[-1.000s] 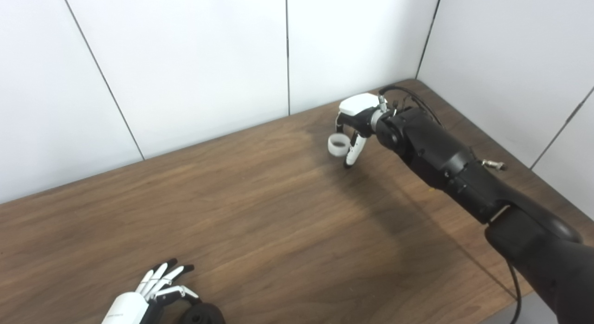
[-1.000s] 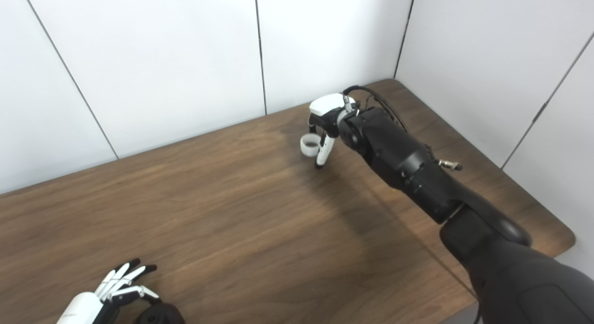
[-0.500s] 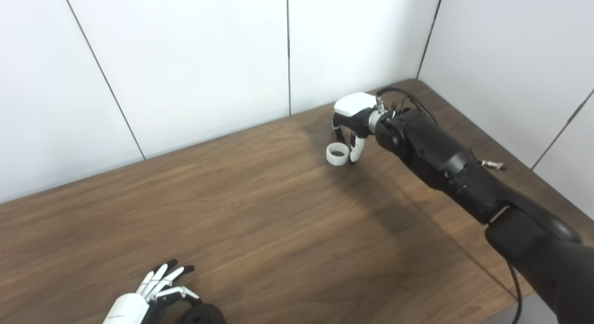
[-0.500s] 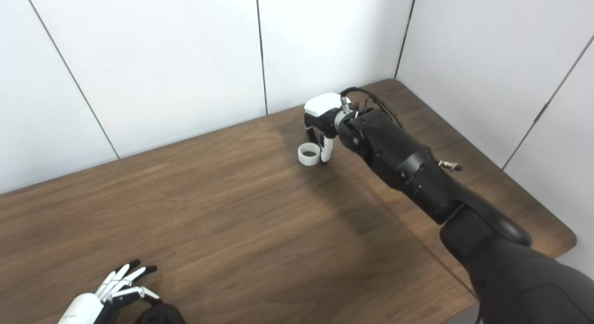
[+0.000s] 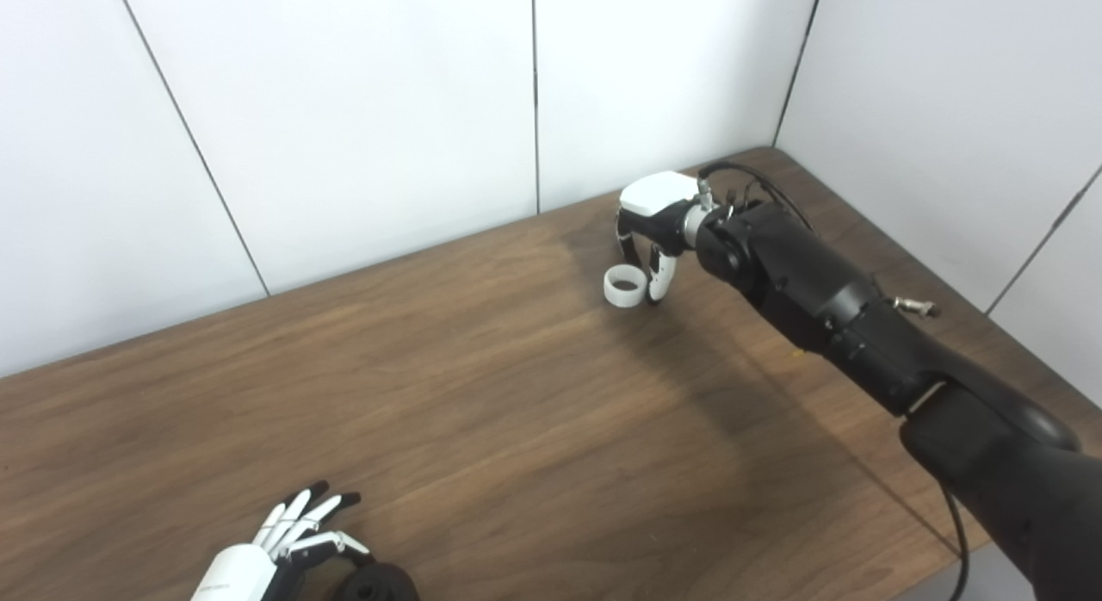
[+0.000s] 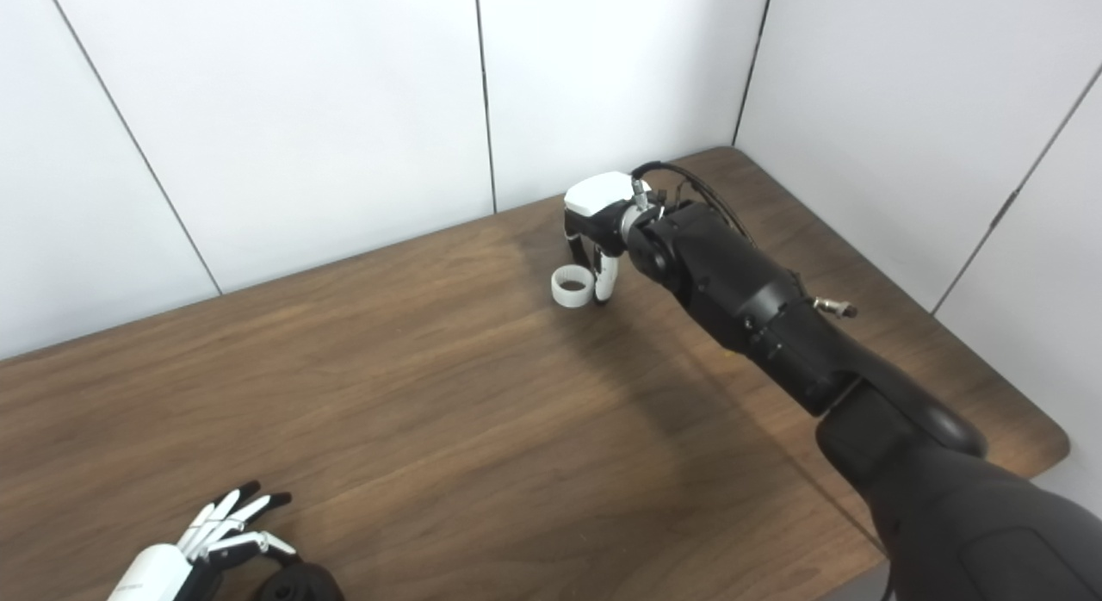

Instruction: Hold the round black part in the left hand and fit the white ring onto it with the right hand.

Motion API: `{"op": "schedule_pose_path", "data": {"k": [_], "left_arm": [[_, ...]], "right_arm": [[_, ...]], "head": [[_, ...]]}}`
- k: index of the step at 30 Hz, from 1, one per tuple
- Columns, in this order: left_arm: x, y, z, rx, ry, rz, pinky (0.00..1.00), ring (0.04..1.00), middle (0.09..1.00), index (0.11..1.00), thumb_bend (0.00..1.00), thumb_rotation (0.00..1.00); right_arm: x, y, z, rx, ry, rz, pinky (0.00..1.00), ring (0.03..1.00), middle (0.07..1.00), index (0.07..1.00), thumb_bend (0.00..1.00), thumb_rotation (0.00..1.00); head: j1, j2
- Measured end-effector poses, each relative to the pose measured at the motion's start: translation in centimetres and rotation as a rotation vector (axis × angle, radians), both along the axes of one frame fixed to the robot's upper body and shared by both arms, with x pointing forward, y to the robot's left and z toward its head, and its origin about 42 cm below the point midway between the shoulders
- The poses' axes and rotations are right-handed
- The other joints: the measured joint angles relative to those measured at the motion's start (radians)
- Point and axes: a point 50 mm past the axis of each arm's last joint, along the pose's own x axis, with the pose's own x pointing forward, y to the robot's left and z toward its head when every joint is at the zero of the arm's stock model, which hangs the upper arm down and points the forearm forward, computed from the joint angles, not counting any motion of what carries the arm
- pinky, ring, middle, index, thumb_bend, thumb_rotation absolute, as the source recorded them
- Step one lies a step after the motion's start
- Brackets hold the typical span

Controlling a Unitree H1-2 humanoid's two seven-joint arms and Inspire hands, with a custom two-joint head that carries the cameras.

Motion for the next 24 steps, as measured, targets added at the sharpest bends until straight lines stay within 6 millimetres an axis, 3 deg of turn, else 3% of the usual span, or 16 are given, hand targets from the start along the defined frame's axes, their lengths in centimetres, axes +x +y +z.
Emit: {"op": "schedule_pose_path", "data": {"k": [24], "left_arm": [[0.02, -0.05, 0.02, 0.000, -0.002, -0.003, 1.00, 0.991, 0.906, 0.480, 0.52, 0.05]], "right_arm": [[-0.06, 0.01, 0.12, 0.018, 0.040, -0.036, 0.96, 0.999, 0.949, 0.498, 0.52, 0.16]], "head": [[0.005, -0.006]]}}
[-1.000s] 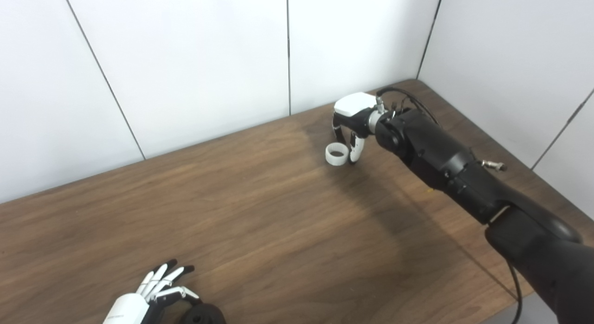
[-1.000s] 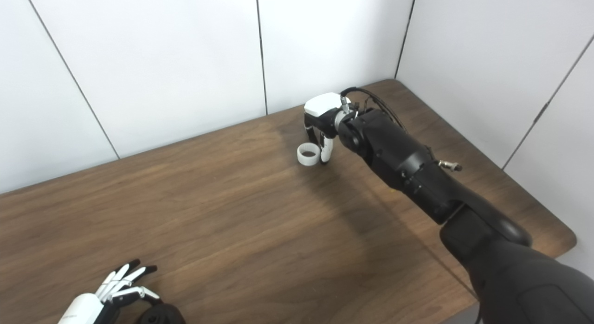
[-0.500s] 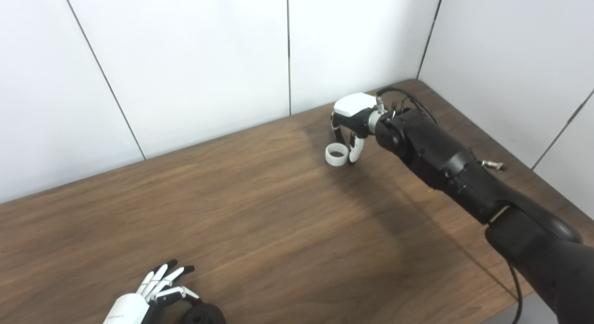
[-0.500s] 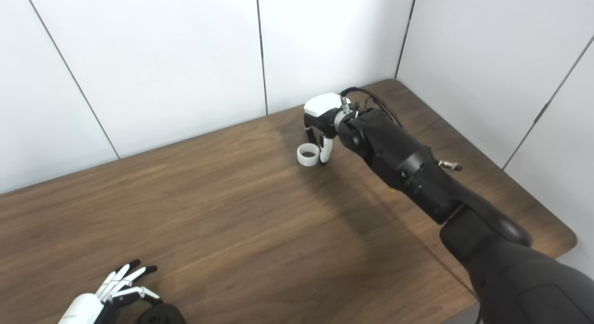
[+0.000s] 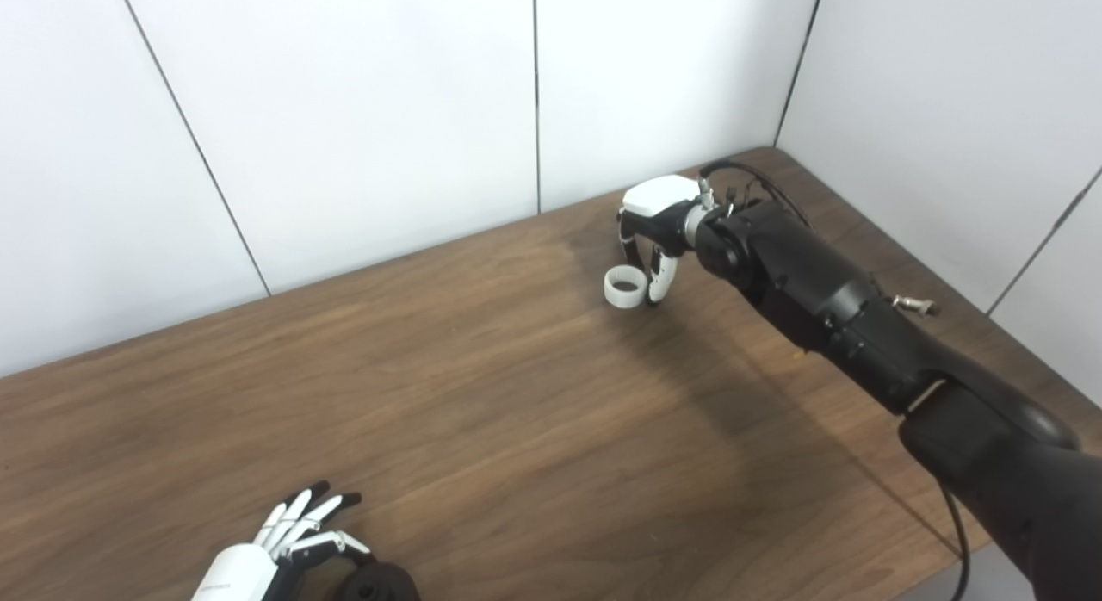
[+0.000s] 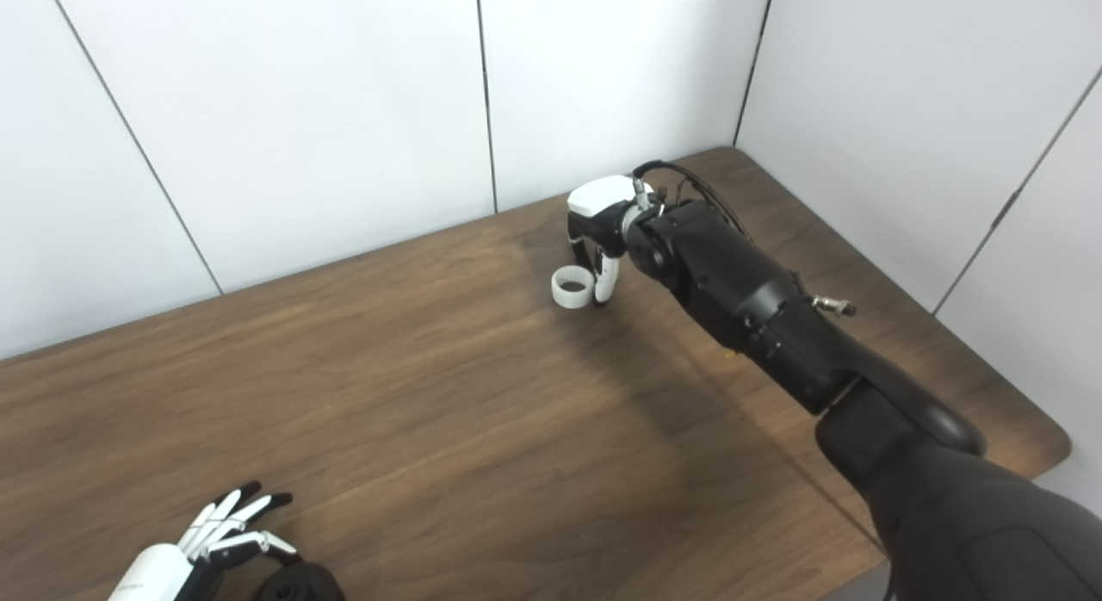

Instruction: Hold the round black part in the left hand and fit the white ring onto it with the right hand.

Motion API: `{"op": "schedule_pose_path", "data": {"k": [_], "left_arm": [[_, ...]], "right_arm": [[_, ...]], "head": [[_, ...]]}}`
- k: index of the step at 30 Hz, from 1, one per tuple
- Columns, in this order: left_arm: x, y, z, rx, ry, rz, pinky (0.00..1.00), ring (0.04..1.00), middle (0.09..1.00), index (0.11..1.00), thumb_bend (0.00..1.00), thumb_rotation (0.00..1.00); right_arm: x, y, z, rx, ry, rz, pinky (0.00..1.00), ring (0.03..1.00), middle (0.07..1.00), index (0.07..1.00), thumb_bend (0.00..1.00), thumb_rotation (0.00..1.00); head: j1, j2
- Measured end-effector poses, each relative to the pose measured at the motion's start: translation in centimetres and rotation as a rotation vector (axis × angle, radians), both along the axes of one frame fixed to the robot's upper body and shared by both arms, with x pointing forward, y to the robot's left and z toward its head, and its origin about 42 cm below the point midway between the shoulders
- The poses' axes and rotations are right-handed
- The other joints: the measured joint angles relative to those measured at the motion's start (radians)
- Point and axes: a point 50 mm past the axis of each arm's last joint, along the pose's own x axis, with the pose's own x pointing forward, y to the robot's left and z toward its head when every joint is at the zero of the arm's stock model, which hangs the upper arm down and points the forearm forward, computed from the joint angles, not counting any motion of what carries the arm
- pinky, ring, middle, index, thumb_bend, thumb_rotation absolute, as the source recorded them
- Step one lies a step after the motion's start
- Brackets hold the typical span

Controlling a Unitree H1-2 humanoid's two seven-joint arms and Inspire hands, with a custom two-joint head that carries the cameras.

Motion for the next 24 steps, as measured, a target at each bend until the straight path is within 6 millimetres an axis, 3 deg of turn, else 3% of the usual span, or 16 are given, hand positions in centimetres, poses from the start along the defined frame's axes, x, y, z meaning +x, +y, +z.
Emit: {"op": "schedule_pose_path", "data": {"k": [9, 11, 12, 24], "left_arm": [[0.01, 0.00, -0.01, 0.000, 0.001, 0.001, 1.00, 0.991, 0.904, 0.480, 0.52, 0.05], [0.01, 0.01, -0.01, 0.001, 0.001, 0.002, 1.00, 0.992, 0.905, 0.480, 0.52, 0.05], [0.01, 0.01, -0.02, 0.001, 0.002, 0.002, 1.00, 0.991, 0.905, 0.480, 0.52, 0.05], [0.03, 0.00, -0.03, 0.000, 0.001, 0.001, 1.00, 0.993, 0.907, 0.480, 0.52, 0.05]], "right_arm": [[-0.02, -0.05, 0.00, 0.003, 0.010, -0.014, 0.98, 1.000, 0.956, 0.498, 0.52, 0.16], [-0.01, -0.04, 0.03, 0.003, 0.013, -0.015, 0.98, 1.000, 0.957, 0.647, 0.75, 0.27], [0.00, -0.04, 0.04, 0.002, 0.015, -0.016, 0.97, 1.000, 0.957, 0.667, 0.78, 0.28], [0.01, -0.04, 0.19, 0.010, 0.029, -0.031, 0.97, 1.000, 0.975, 0.807, 0.91, 0.35]], "head": [[0.003, -0.002], [0.003, -0.002], [0.003, -0.002], [0.002, -0.003]]}}
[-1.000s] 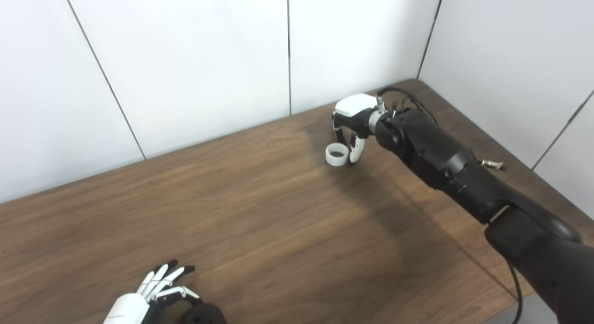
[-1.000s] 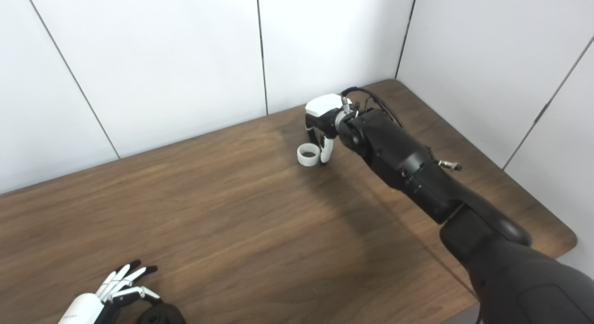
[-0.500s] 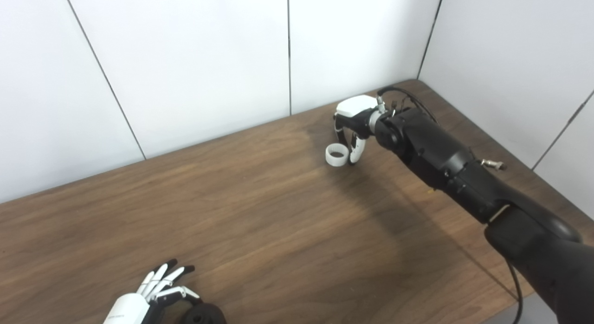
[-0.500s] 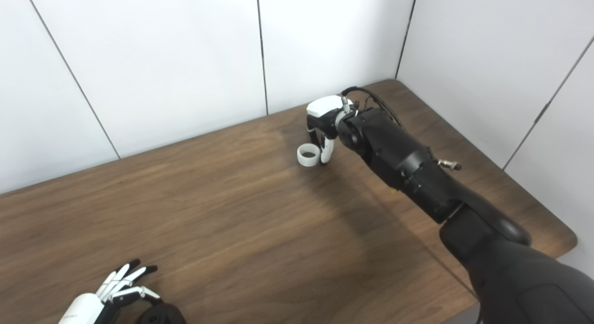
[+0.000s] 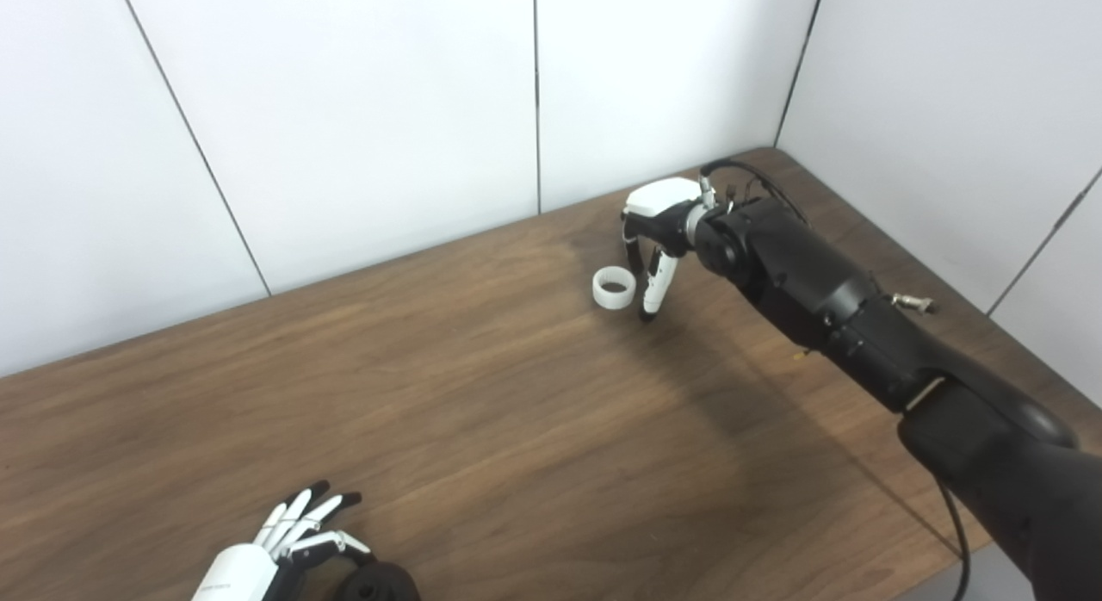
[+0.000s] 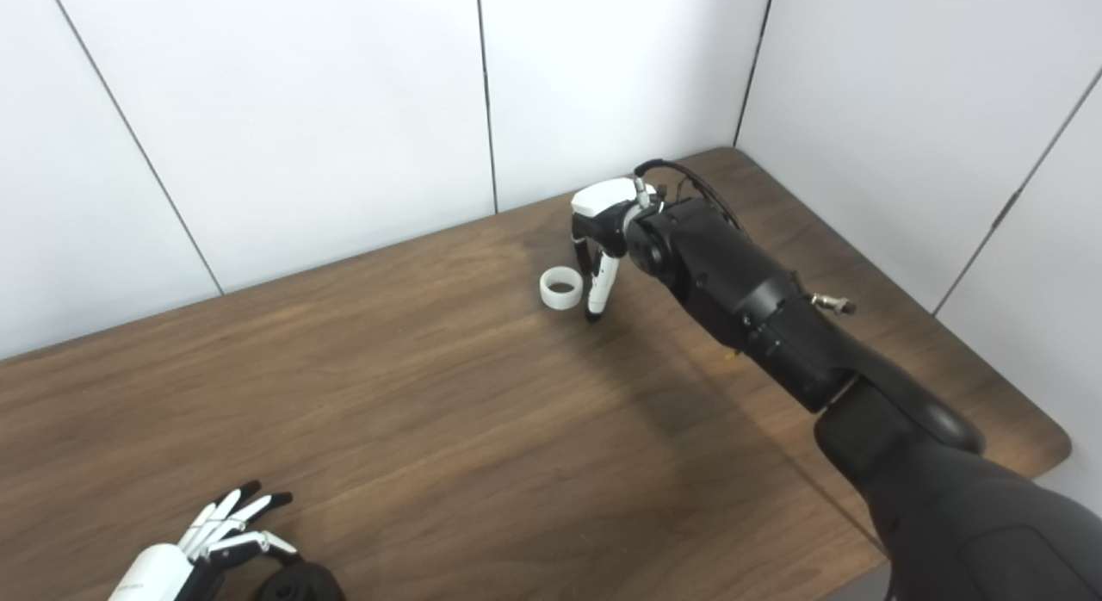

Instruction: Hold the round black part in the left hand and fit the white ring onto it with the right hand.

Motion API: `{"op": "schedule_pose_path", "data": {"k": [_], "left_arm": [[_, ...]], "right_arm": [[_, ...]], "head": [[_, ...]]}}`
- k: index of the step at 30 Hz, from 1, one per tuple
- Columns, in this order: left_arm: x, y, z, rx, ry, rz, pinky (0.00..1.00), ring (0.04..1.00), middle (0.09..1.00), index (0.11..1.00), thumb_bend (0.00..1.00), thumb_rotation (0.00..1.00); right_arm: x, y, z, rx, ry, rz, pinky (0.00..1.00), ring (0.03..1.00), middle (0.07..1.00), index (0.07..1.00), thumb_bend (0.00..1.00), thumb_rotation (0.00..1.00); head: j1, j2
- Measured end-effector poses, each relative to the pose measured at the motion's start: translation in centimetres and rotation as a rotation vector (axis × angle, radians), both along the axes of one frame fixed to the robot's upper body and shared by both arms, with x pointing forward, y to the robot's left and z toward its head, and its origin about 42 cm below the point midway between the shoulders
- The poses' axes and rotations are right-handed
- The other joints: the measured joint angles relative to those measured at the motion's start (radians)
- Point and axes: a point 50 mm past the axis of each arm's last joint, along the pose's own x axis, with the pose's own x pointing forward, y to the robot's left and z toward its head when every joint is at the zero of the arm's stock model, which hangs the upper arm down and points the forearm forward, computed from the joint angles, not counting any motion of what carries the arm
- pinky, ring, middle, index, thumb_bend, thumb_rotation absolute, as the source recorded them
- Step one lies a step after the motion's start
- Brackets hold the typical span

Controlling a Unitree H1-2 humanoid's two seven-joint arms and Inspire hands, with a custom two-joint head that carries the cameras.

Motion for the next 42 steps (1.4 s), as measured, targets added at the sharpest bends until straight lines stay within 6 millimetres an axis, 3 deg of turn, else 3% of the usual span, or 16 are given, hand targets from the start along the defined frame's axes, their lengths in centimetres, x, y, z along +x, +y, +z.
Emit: {"op": "schedule_pose_path", "data": {"k": [24, 42], "left_arm": [[0.4, -0.1, -0.3, -0.005, -0.006, -0.011, 1.00, 0.982, 0.901, 0.480, 0.52, 0.05], [0.4, -0.2, -0.3, -0.003, -0.009, -0.010, 1.00, 0.990, 0.903, 0.480, 0.52, 0.05]], "right_arm": [[0.3, 0.1, 1.0, 0.034, 0.009, -0.013, 0.98, 1.000, 1.000, 0.914, 1.00, 0.38], [0.5, 0.2, 0.9, 0.038, 0.007, -0.012, 0.96, 1.000, 0.991, 0.852, 0.99, 0.41]], "head": [[0.002, -0.023], [0.015, -0.021]]}}
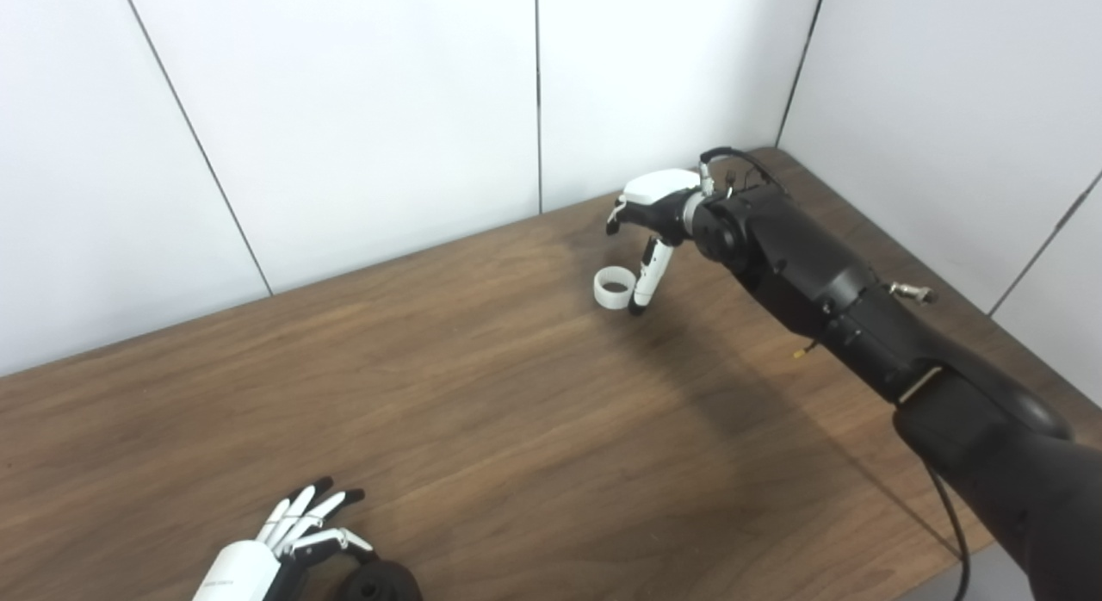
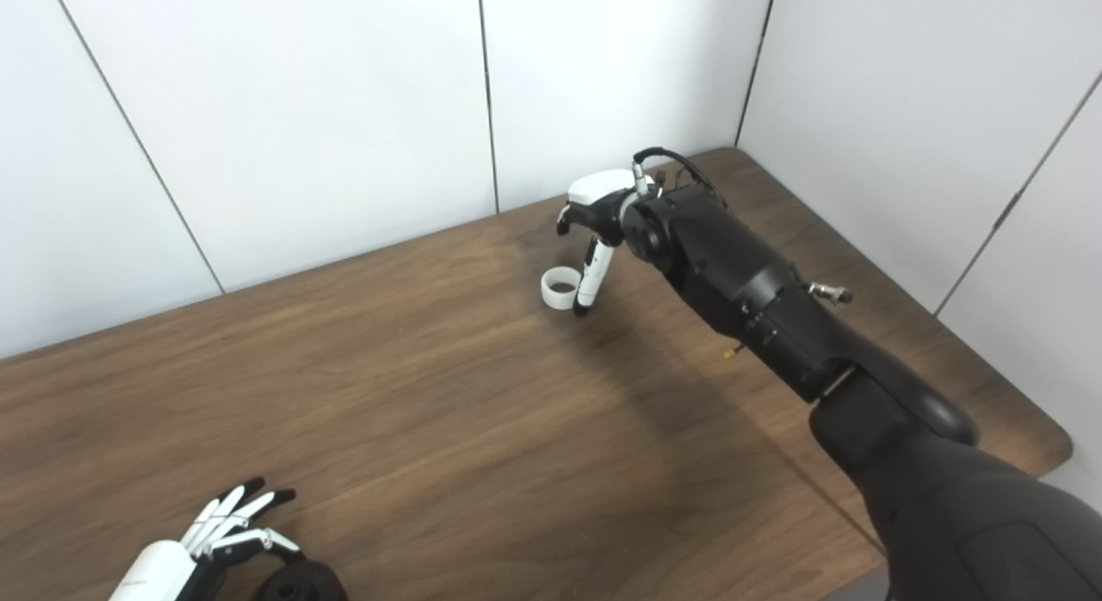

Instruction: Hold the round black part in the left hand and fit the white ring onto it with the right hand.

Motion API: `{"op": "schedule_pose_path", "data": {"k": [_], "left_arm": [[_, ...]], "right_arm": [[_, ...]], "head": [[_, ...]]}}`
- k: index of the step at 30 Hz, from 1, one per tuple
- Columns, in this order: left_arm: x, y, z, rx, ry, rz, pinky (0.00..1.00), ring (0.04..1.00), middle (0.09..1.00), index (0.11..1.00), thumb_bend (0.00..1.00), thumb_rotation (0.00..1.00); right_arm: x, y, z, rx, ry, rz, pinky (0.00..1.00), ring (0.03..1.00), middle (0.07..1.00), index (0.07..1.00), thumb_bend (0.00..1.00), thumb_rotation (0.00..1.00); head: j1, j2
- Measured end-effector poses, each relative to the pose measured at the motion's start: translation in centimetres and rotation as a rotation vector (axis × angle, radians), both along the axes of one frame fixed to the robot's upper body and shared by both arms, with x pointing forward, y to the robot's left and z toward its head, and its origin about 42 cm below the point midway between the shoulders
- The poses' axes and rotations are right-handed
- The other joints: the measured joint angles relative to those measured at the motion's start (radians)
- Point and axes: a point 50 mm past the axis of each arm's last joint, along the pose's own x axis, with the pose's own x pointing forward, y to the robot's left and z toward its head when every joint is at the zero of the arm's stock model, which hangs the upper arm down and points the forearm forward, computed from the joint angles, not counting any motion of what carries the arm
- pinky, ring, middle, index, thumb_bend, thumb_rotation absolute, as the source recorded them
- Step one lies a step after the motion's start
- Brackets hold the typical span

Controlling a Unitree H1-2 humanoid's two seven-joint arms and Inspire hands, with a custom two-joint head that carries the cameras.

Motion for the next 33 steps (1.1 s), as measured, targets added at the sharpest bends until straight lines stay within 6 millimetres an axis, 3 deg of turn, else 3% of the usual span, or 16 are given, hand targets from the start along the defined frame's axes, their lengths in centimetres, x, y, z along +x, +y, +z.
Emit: {"op": "schedule_pose_path", "data": {"k": [33], "left_arm": [[-0.1, -0.3, -0.1, -0.005, -0.002, 0.004, 1.00, 0.986, 0.902, 0.480, 0.52, 0.05]], "right_arm": [[0.1, 1.2, -1.1, 0.038, 0.012, 0.019, 1.00, 1.000, 0.994, 0.849, 0.98, 0.40]], "head": [[0.009, 0.003]]}}
